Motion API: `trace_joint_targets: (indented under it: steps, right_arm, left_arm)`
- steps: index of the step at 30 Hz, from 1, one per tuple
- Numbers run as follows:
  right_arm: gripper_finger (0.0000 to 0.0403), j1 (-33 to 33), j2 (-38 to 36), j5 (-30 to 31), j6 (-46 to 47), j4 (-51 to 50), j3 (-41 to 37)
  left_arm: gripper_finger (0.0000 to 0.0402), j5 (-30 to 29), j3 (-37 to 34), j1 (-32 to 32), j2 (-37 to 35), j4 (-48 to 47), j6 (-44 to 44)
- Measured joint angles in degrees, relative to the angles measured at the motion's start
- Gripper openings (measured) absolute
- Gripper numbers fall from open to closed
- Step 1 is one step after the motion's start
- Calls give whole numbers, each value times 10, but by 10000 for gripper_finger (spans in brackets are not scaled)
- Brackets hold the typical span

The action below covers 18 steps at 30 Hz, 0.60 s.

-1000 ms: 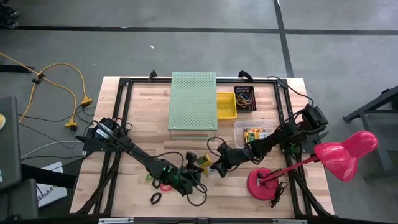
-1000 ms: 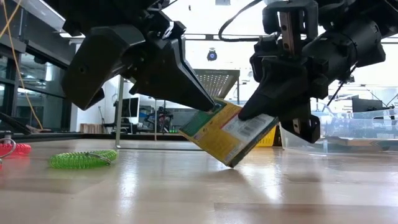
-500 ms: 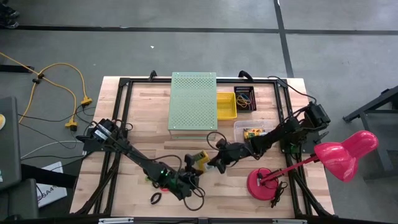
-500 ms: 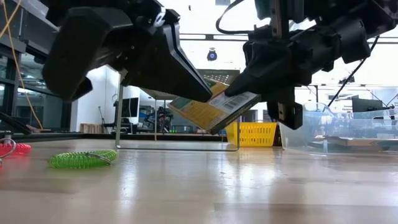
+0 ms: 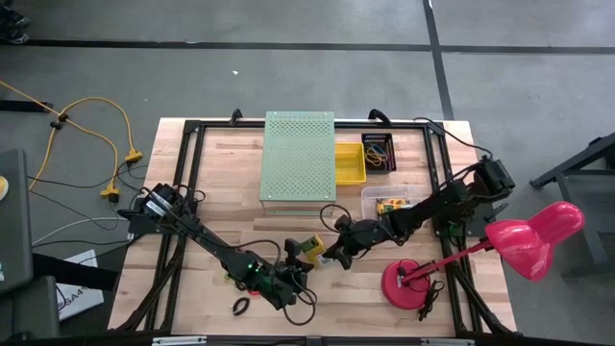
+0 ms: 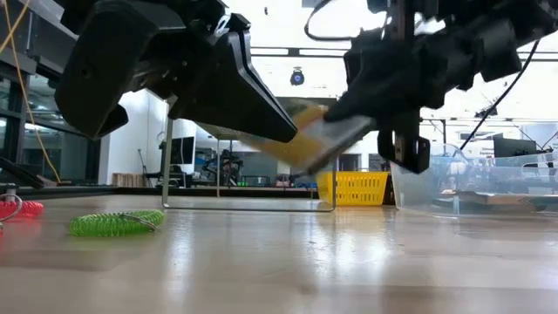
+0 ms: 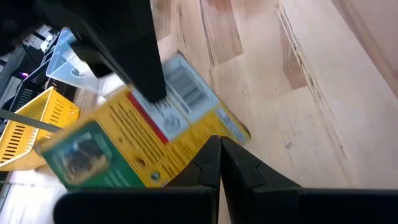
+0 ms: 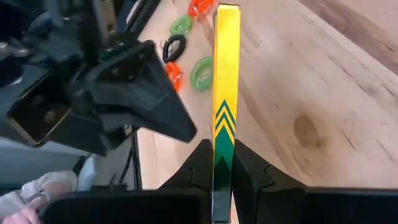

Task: Pick & Place Office Desk Supplies
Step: Put the crayon box into the transparent bin

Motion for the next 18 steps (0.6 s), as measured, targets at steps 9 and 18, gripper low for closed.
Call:
trace_joint_targets:
  steps: [9,18]
  right_arm:
    - [20,2,-138,45,-36,-192,0]
    - [20,1,-290,103,-55,-366,0]
  left_arm:
    - [1,0,0,0,0,2,-3]
    - [1,4,0,6,0,2,-10]
